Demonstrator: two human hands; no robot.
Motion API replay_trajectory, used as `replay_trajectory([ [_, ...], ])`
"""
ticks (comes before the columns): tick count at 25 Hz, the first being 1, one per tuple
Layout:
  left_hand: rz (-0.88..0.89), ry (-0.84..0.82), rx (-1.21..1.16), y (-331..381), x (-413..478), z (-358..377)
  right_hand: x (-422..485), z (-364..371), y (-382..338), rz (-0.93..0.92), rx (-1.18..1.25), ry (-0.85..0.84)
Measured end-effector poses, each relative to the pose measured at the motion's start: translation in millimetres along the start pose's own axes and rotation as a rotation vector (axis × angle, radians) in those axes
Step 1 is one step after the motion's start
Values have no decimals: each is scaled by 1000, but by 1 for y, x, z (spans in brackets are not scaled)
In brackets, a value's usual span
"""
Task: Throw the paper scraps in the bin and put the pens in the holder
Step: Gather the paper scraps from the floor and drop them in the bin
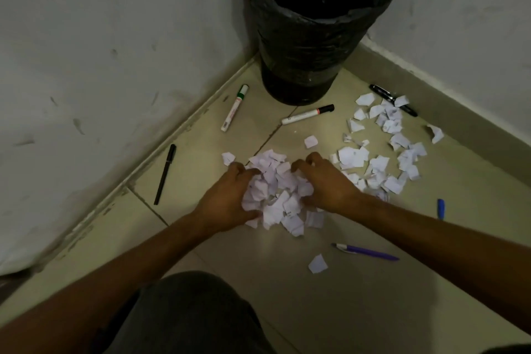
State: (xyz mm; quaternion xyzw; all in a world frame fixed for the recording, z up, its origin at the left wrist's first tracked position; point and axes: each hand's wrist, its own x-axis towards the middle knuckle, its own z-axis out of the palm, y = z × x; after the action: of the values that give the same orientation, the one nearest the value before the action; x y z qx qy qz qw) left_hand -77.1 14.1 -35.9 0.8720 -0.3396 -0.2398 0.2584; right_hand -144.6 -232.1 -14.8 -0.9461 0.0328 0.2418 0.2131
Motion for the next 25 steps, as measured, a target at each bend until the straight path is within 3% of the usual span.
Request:
replay_trajectory([
  [4, -87, 133, 70, -2, -4, -15, -8, -15, 3, 84, -10, 79],
  [8, -97, -96, 120, 3, 8, 0, -7, 3, -17, 9, -98, -99],
  [11, 14, -140, 133, 8, 19, 16, -4, 22, -33, -85, -201, -74],
  [15, 62, -16, -16, 15, 24, 21, 4, 32, -27, -112, -20, 31],
  [18, 13, 61, 4, 18, 30, 17, 7, 25, -17, -46, 118, 80],
  [25, -41, 324, -207, 37, 44, -12, -3, -20, -19, 15, 440, 385],
])
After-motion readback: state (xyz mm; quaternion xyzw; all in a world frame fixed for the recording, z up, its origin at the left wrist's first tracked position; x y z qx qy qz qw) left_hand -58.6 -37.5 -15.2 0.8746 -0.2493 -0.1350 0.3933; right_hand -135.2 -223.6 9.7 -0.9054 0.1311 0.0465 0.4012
